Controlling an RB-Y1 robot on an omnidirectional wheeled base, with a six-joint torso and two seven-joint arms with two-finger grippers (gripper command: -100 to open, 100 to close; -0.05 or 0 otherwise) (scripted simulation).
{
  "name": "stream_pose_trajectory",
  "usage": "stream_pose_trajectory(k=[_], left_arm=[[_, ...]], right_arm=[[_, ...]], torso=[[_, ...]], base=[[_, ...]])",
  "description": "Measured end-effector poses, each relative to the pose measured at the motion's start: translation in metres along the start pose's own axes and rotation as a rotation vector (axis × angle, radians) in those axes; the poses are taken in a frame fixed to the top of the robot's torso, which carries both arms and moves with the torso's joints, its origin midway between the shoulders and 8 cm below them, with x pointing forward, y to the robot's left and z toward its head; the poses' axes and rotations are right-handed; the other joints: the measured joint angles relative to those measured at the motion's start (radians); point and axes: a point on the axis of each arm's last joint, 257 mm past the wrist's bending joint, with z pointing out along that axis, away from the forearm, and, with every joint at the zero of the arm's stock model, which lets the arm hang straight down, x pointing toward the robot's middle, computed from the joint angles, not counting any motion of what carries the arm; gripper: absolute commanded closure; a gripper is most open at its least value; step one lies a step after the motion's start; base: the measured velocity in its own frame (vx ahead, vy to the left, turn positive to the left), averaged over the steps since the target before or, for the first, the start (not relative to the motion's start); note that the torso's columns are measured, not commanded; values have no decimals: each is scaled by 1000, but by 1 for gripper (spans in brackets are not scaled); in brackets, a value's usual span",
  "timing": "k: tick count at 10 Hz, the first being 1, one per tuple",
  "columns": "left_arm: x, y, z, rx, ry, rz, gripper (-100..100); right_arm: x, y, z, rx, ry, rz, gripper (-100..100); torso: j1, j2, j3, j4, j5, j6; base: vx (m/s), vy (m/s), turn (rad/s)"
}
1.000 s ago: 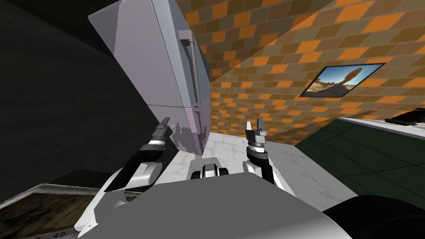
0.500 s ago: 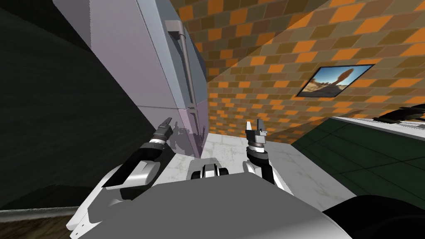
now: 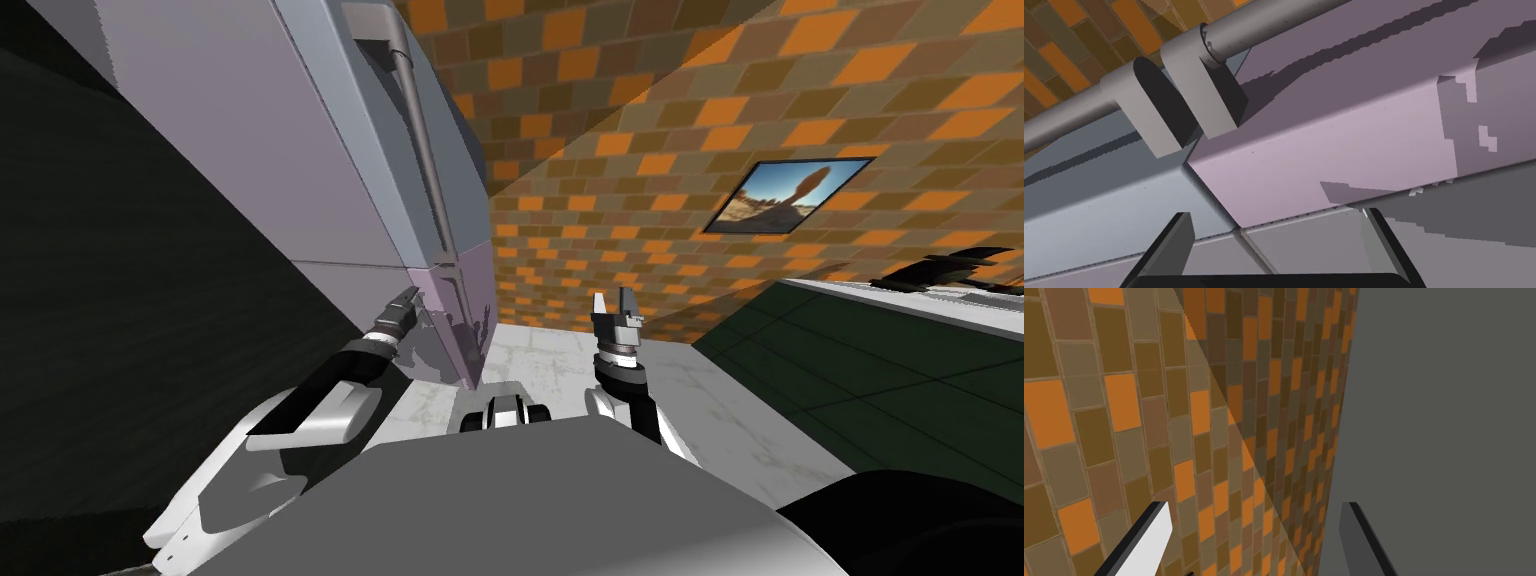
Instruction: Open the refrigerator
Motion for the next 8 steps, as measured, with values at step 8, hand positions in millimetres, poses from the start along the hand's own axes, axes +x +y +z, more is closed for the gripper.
stream_pose_trajectory(k=[8], left_arm=[[3,8,-8,-134,50,71,-100]], right_arm=[[0,0,0,0,0,0,0]], torso=[[-9,-14,-11,4,-8,11]], base=[[71,-43,-49]])
